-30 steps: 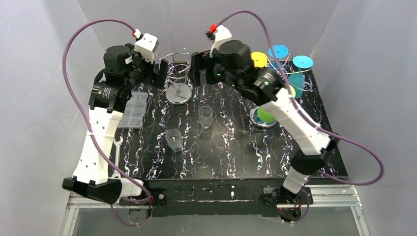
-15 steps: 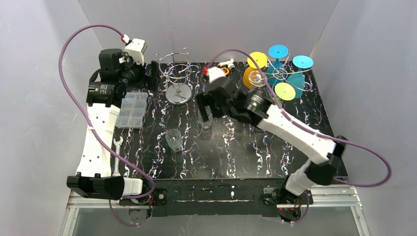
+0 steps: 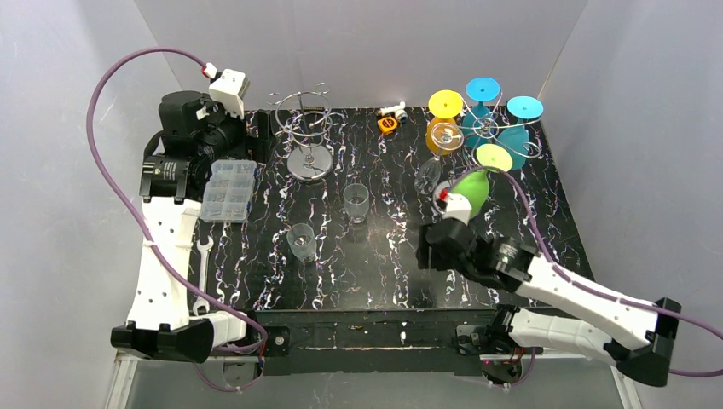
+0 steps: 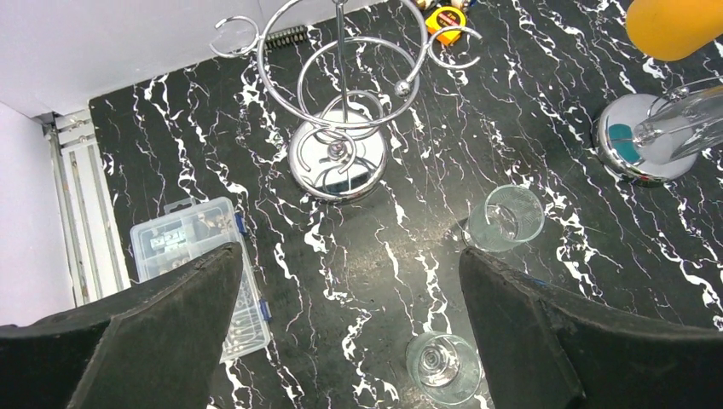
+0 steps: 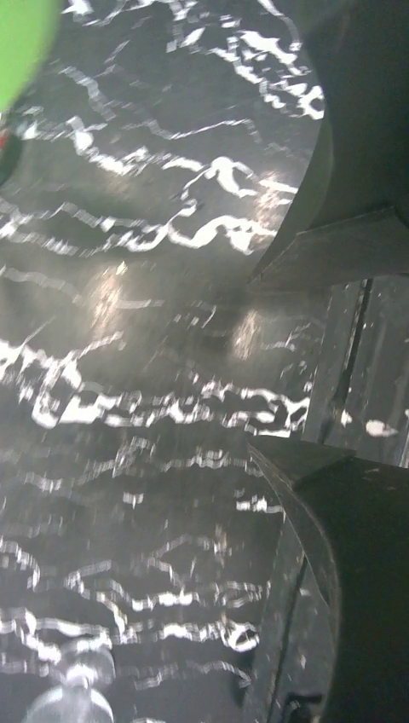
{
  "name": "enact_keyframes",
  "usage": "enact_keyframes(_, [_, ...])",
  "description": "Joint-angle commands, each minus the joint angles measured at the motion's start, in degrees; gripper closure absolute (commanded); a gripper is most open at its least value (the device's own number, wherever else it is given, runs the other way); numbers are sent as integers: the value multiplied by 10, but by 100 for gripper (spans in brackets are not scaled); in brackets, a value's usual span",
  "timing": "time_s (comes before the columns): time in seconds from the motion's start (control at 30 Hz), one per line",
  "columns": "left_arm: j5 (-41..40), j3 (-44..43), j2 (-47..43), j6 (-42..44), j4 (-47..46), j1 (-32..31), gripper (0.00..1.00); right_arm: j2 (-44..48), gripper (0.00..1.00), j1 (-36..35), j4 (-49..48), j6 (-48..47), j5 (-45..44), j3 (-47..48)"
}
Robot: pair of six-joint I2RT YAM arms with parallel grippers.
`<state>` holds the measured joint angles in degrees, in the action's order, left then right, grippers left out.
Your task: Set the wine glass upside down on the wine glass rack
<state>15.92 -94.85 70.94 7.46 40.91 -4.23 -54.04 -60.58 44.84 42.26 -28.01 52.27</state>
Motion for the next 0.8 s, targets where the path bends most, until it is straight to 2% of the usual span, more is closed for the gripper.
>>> enact_keyframes(0.0, [19,6,-29,6,-4,2,2,109,32,-14,-30,134,-133,-96])
enact_keyframes(0.13, [24,10,-32,6,-7,2,2,121,36,-14,-54,147,-198,-148])
enact_keyframes(0.2, [25,12,-34,3,-12,2,2,99,42,-14,-71,150,-238,-166])
enact_keyframes(0.27, [28,16,-36,3,-17,2,2,78,56,-14,-88,167,-278,-182])
enact_keyframes(0.33, [29,24,-42,3,-30,2,2,65,79,-13,-120,171,-307,-207])
enact_keyframes(0.37, [28,31,-47,3,-40,2,2,61,84,-13,-138,173,-316,-220])
enact_keyframes(0.57, [40,61,-61,-3,-67,2,2,74,85,-13,-261,207,-367,-326])
enact_keyframes(0.77, [44,73,-58,-9,-80,2,2,69,86,-11,-436,183,-410,-415])
